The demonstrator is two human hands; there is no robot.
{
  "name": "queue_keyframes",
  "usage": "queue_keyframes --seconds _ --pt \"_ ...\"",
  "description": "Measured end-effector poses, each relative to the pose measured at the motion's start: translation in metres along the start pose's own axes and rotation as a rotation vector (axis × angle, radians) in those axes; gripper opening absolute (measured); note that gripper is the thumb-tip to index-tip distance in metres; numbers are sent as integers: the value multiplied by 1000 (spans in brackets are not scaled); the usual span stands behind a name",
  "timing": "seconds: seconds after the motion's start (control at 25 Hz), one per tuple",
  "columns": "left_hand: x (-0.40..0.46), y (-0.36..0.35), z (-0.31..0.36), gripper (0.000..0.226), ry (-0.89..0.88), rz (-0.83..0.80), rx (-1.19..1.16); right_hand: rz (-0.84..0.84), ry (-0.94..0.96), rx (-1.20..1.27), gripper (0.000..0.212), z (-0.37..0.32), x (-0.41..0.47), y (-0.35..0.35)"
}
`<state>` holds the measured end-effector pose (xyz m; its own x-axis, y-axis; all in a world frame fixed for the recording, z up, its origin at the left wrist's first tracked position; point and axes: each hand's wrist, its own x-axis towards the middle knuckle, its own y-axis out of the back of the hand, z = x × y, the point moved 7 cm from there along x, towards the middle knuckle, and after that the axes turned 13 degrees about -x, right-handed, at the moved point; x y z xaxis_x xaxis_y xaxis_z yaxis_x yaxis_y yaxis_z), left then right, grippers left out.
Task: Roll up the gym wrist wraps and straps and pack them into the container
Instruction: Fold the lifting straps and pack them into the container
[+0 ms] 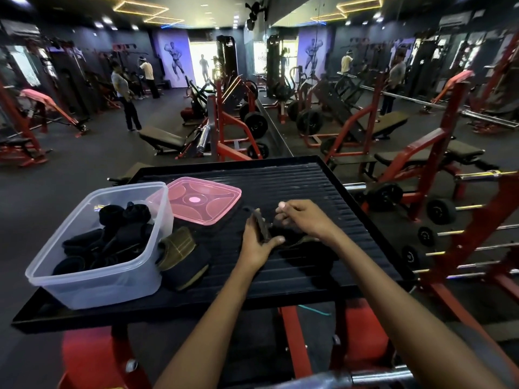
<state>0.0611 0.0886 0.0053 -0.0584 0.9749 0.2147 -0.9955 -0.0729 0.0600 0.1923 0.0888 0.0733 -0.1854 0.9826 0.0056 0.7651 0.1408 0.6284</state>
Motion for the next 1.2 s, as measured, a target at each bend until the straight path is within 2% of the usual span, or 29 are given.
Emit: queue_keyframes --seconds 0.08,0.16,0.2,0.28,0.36,0.4,0.52,0.6,0.72,0.84,0.96,1.0,1.12,1.2 --pt "3 11 -8 61 73 145 -153 127 -108 -410 38 20 4 13" --pt "5 22 -13 42 88 282 -223 15 -306 -717 66 52 2 15" --pt "5 25 -12 38 82 316 -215 -92 -358 -758 81 64 -1 10" --pt "4 27 -9 39 67 347 -205 -224 -276 -671 90 67 -3 -3" --pt "5 28 -10 42 61 352 -210 -255 -121 -572 84 60 -5 -15" --pt "6 28 -11 45 61 344 -207 -230 -57 -538 76 57 -6 -20" --pt "6 26 -16 62 87 319 -176 -68 11 -379 30 48 -8 -21" --pt "5 28 -17 60 107 349 -199 -38 -13 -330 34 49 -11 -17" --pt "1 32 -16 51 133 418 -294 -84 -93 -277 44 59 -12 -19" --pt "0 34 -13 50 129 447 -307 110 -182 -247 36 69 -5 -8" --pt "0 32 -15 52 110 450 -313 146 -328 -136 54 81 -3 -12" --pt "0 32 -15 54 98 444 -318 145 -345 -77 49 83 -3 -13" --pt "0 33 -15 56 93 442 -306 209 -292 132 15 78 -4 -12" --pt "0 35 -14 52 96 460 -285 323 -287 327 11 84 -4 -1"
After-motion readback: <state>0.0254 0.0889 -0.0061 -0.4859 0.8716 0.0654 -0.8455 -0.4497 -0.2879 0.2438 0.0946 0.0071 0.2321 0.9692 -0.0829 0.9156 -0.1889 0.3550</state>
